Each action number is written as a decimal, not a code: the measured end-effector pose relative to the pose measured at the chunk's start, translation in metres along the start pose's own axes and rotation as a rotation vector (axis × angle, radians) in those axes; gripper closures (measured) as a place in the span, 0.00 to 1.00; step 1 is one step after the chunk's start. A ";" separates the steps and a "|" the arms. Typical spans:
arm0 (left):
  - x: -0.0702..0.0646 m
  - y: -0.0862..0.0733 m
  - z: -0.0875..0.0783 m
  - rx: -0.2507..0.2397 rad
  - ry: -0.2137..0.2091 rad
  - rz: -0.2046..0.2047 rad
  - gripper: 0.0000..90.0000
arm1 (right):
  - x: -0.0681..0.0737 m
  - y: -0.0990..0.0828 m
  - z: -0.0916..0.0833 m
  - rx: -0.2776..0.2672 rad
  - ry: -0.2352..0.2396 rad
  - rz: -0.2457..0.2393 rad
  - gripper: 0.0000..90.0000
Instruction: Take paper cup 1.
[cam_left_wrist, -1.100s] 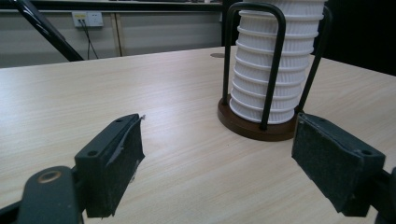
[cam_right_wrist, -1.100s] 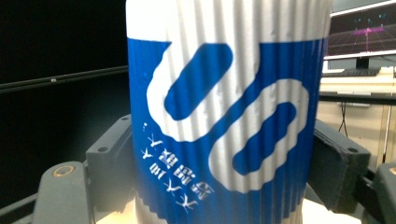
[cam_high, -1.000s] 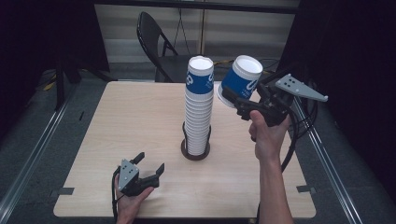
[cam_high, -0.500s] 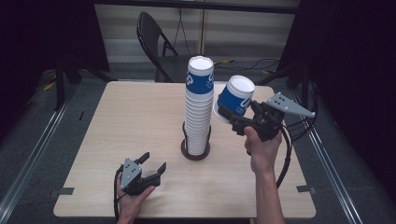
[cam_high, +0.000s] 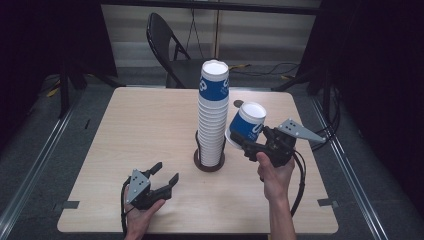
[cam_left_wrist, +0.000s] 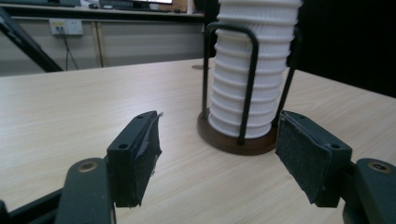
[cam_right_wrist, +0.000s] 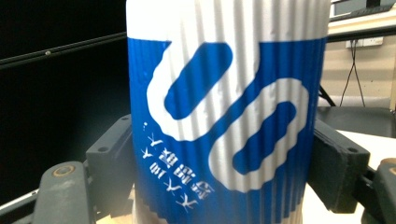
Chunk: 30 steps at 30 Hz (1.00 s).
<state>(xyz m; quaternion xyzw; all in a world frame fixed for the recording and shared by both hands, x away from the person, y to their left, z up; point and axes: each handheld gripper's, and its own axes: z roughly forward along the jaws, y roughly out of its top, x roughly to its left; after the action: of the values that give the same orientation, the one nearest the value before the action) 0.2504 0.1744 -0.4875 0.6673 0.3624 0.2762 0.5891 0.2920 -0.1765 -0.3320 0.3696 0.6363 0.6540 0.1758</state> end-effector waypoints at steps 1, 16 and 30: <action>-0.001 0.002 0.001 0.003 -0.015 -0.001 0.34 | 0.000 -0.002 0.000 0.003 0.000 0.001 0.23; -0.015 0.006 0.007 0.007 -0.075 0.007 0.33 | 0.005 -0.039 0.003 0.032 0.028 0.071 0.24; -0.023 0.013 0.014 -0.010 -0.148 0.016 0.38 | 0.015 -0.066 0.012 0.057 0.086 0.133 0.24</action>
<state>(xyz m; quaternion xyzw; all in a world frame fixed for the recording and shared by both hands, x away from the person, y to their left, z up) 0.2504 0.1470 -0.4751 0.6860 0.3111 0.2323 0.6154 0.2747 -0.1487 -0.3924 0.3875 0.6357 0.6610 0.0938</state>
